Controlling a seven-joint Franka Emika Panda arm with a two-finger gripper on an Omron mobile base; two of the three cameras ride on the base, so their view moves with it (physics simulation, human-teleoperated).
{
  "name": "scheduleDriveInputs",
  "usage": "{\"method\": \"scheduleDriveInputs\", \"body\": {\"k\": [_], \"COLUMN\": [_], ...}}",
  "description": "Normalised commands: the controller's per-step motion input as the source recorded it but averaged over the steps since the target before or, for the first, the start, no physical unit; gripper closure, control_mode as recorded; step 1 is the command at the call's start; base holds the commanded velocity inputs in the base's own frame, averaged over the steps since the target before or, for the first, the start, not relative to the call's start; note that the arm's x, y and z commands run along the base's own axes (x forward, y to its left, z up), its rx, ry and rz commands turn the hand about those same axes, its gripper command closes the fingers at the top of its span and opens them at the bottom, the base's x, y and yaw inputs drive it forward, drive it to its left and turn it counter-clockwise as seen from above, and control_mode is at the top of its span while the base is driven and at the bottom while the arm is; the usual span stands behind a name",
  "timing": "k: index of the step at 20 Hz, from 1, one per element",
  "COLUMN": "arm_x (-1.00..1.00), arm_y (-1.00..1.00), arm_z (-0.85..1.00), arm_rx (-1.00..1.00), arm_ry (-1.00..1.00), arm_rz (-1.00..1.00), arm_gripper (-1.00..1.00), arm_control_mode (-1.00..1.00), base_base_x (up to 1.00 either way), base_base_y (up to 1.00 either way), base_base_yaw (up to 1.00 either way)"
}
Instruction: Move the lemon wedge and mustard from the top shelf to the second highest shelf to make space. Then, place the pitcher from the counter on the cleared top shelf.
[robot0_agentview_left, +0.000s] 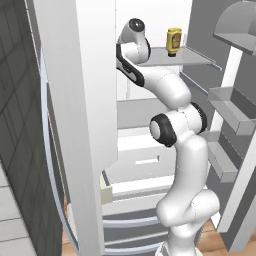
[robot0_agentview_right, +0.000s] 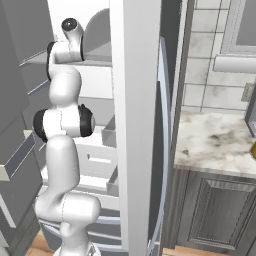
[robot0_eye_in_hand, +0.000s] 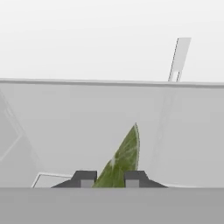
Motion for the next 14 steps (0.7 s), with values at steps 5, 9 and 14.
{"method": "scheduleDriveInputs", "body": {"k": [5, 9, 14], "arm_x": [-0.35, -0.41, -0.73], "arm_y": [0.00, 0.00, 0.00], "arm_z": [-0.41, -0.26, 0.01], "arm_rx": [0.00, 0.00, 0.00], "arm_ry": [-0.18, -0.25, -0.16], "arm_rz": [0.00, 0.00, 0.00], "arm_gripper": [1.00, 1.00, 1.00], "arm_control_mode": [-1.00, -1.00, -1.00], "base_base_x": [0.00, 0.00, 0.00], "base_base_y": [0.00, 0.00, 0.00], "base_base_yaw": [0.00, 0.00, 0.00]}}
